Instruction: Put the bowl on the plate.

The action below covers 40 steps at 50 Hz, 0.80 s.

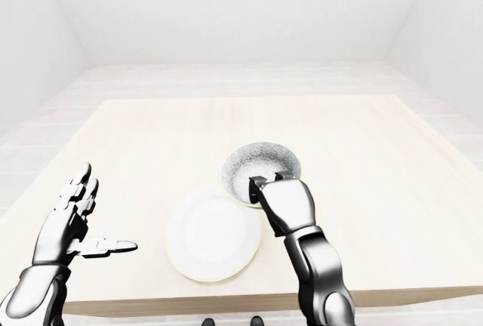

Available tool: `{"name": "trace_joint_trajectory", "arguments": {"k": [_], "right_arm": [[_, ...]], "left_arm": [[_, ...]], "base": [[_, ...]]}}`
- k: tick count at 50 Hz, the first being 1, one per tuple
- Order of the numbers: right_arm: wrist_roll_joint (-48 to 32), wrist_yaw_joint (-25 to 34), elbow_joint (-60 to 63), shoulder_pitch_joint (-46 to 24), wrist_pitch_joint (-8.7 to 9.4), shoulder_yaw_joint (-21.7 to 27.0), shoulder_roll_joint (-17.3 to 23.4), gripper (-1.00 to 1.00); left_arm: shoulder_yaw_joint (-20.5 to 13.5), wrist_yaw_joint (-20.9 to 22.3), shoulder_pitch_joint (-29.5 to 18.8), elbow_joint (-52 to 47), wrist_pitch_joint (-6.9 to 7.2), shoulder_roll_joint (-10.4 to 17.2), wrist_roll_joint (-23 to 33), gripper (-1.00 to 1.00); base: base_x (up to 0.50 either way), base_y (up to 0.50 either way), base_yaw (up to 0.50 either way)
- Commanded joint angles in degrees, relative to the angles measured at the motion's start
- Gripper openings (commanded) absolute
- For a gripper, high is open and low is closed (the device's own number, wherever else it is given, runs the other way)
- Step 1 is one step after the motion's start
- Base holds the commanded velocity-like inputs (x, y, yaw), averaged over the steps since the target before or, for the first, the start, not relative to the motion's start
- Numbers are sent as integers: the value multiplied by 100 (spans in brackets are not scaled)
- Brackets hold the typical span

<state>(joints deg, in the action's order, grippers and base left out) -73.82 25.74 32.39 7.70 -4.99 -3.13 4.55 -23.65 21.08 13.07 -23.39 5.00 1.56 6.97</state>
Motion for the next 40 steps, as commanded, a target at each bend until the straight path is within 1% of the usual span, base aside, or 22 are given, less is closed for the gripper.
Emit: {"name": "trace_joint_trajectory", "arguments": {"k": [1, 13, 18, 23, 30, 40], "right_arm": [[-218, -329, 54, 8, -1, -472, -29, -67], [-363, -559, 74, 329, -1, -816, -11, -67], [-483, -845, -70, 504, -1, -985, 2, -67], [-462, -860, -20, 571, -1, -1081, 19, -68], [-569, -1112, -65, 760, -1, -1275, 103, -67], [-644, -1201, -189, 721, -1, -1509, 141, -67]], "left_arm": [[-39, 10, 7, 28, 0, 8, -10, 100], [-45, 18, 10, 42, 0, 7, -11, 100], [-37, 17, 37, 47, 0, -19, 5, 100], [-25, 16, 41, 48, 0, -26, 20, 100], [-1, -4, 32, 87, 0, -31, 30, 100], [2, -10, 57, 153, 0, -36, 9, 100]], "base": [[0, 0, 0], [0, 0, 0], [0, 0, 0], [0, 0, 0], [0, 0, 0], [0, 0, 0]]}}
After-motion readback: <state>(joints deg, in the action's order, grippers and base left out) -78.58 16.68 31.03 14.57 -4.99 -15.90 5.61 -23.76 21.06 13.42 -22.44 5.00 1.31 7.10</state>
